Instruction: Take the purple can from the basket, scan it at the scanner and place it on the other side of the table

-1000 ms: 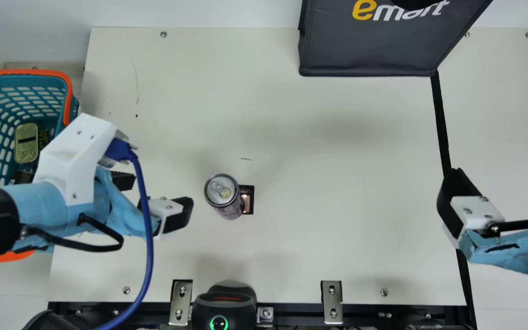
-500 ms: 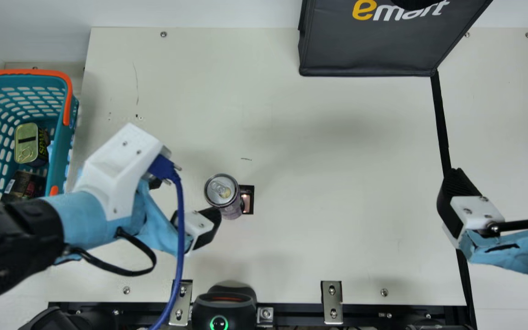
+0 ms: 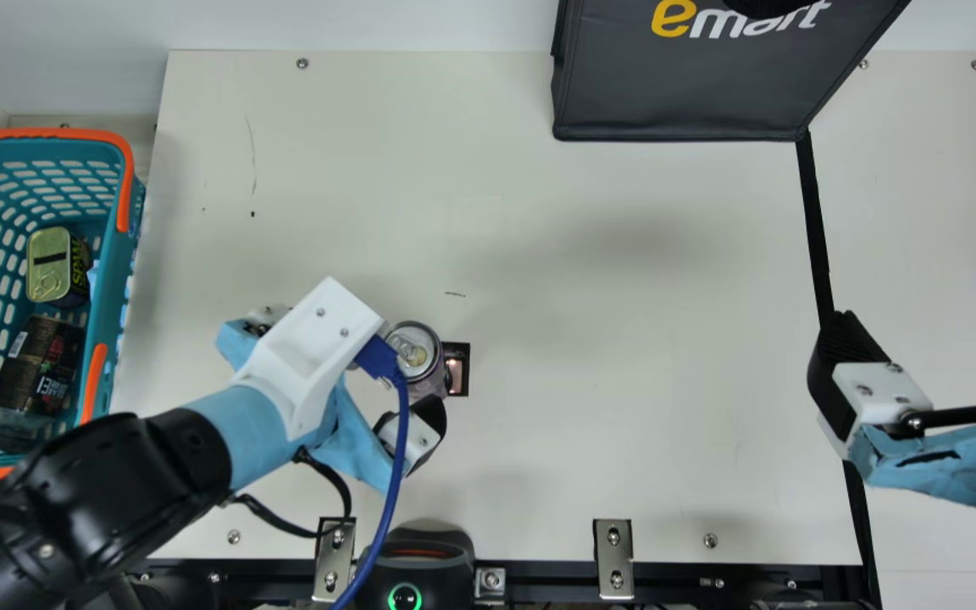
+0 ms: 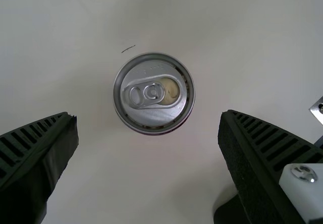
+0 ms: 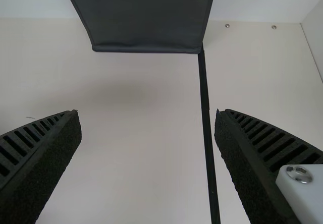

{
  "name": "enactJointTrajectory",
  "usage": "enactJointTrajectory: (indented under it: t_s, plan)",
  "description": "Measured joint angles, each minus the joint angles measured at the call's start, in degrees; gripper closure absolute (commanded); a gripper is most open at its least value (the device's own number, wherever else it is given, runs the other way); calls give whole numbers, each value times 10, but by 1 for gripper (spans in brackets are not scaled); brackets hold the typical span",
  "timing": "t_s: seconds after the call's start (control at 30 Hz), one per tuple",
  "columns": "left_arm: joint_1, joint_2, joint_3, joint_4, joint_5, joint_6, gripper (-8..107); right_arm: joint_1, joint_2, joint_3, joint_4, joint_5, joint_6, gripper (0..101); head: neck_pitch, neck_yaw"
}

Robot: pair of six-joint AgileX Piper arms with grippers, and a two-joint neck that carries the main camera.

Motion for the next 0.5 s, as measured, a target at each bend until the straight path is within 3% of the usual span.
enactJointTrajectory:
  t_s: [0.47,0.5]
  plan:
    - [1,33,46,35,-99,-5,9,0,0,0,0,0,0,6,0,0]
    - [2,35,47,37,-102,-4,16,0,0,0,0,0,0,6,0,0]
